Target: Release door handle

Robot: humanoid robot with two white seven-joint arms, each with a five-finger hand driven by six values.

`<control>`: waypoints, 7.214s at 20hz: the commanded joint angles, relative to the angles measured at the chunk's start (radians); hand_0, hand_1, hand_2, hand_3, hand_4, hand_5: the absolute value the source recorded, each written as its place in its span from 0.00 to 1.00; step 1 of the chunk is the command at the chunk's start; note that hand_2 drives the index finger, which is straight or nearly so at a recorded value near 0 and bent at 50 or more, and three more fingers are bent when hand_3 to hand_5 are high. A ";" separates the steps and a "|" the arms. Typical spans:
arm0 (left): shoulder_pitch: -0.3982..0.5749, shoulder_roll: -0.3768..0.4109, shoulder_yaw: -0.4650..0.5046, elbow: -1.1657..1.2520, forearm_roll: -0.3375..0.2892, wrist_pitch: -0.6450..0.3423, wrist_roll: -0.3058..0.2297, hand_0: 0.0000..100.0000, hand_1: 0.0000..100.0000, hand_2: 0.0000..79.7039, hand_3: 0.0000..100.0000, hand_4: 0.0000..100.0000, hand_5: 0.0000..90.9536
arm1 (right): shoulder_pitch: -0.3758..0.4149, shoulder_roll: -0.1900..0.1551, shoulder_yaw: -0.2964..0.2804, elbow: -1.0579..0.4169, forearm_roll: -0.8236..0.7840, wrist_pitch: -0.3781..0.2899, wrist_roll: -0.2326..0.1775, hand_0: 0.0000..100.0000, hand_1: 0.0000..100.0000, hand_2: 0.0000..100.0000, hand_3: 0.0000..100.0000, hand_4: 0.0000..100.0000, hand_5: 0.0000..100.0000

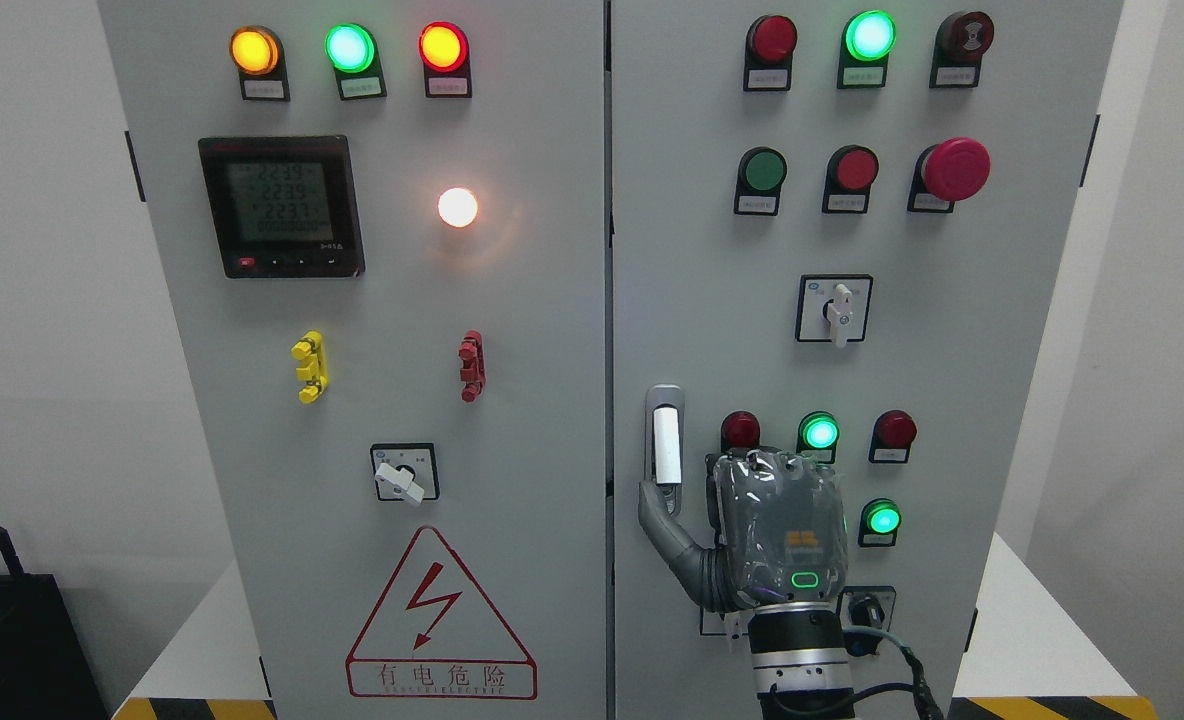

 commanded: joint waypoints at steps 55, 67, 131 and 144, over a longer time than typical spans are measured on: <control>0.000 0.000 0.011 0.017 0.000 0.004 -0.001 0.12 0.39 0.00 0.00 0.00 0.00 | 0.002 -0.012 -0.058 -0.015 -0.005 -0.008 -0.008 0.40 0.16 0.95 1.00 0.95 0.98; 0.000 0.000 0.011 0.017 0.000 0.004 -0.001 0.12 0.39 0.00 0.00 0.00 0.00 | -0.005 -0.012 -0.064 -0.015 -0.005 -0.008 -0.006 0.40 0.16 0.95 1.00 0.95 0.98; 0.000 0.000 0.011 0.017 0.000 0.004 -0.001 0.12 0.39 0.00 0.00 0.00 0.00 | -0.025 -0.030 -0.076 -0.030 -0.053 -0.011 -0.011 0.41 0.16 0.93 1.00 0.95 0.98; 0.000 0.000 0.011 0.017 0.000 0.004 -0.001 0.12 0.39 0.00 0.00 0.00 0.00 | 0.092 -0.090 -0.061 -0.143 -0.094 -0.104 -0.052 0.42 0.16 0.90 1.00 0.95 0.98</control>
